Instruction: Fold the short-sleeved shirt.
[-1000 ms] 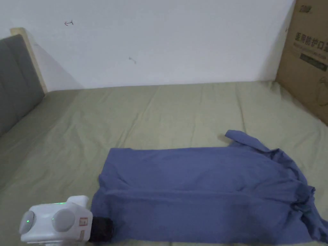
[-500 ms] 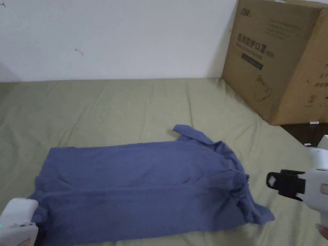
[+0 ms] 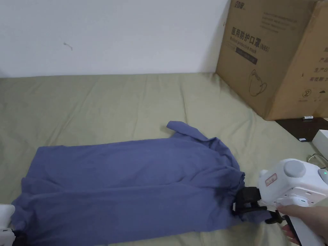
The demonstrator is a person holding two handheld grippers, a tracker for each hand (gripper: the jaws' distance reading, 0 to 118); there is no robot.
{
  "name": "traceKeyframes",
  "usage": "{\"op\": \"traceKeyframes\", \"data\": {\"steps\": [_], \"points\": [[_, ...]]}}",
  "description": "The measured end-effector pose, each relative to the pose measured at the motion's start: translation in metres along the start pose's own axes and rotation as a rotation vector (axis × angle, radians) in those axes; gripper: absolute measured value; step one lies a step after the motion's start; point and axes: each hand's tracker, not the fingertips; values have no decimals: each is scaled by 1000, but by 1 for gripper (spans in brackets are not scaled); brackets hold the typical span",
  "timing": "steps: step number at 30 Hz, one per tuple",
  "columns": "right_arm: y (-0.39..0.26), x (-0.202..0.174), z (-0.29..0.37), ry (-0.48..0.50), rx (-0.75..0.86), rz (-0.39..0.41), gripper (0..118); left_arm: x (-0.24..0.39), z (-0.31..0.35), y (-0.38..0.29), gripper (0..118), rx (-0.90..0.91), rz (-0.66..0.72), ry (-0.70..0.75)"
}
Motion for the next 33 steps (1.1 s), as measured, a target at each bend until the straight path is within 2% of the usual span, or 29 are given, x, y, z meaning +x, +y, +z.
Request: {"op": "traceKeyframes", "data": {"steps": [1, 2, 4, 5, 6, 8, 10, 13, 16, 17, 20, 22, 25, 28, 29, 30, 32, 33], "points": [[-4, -5, 3, -104, 31, 51, 92, -1, -1, 0, 5, -4, 7, -1], [-8, -9, 8, -161, 75, 103, 74, -1, -1, -1, 5, -5, 14, -1], [-17, -10, 21, -53, 116, 109, 49, -2, 0, -2, 5, -4, 22, 0], [-20, -9, 25, -30, 120, 96, 21, -3, 1, -2, 5, -3, 24, 3], [-22, -8, 29, 59, 113, 51, 8, -3, 3, -1, 5, -4, 25, 7], [-25, -8, 35, -32, 118, 75, 8, -3, 9, 0, 5, -3, 17, 48], [-33, -10, 50, -28, 147, 112, 8, -7, 19, 5, 5, -22, 43, 32], [-50, -14, 76, -42, 173, 128, 8, -7, 49, 5, 4, -8, 69, 5], [-78, -20, 103, -71, 210, 194, 8, -7, 75, -6, 4, -52, 30, -38], [-88, -18, 110, -60, 207, 184, 8, -6, 85, -14, 4, -68, 12, -46], [-116, 0, 116, 41, 136, 74, 8, -5, 108, -46, 4, -102, 7, -58], [-133, 12, 106, 63, 118, 81, 8, -5, 112, -69, 5, -130, 34, -88], [-145, 19, 76, 33, 135, 99, 8, -9, 99, -93, 5, -120, 122, -154], [-148, 22, 62, 17, 156, 46, 11, -13, 92, -99, 16, -82, 195, -167], [-148, 22, 63, -12, 179, 15, 18, -15, 95, -100, 26, -75, 187, -154], [-148, 22, 68, -56, 192, 12, 38, -15, 98, -100, 50, -68, 183, -141], [-147, 27, 81, -96, 233, 43, 108, -23, 104, -99, 118, -29, 167, -89], [-147, 23, 94, -84, 296, 85, 117, -24, 118, -94, 116, 36, 195, -89]]}}
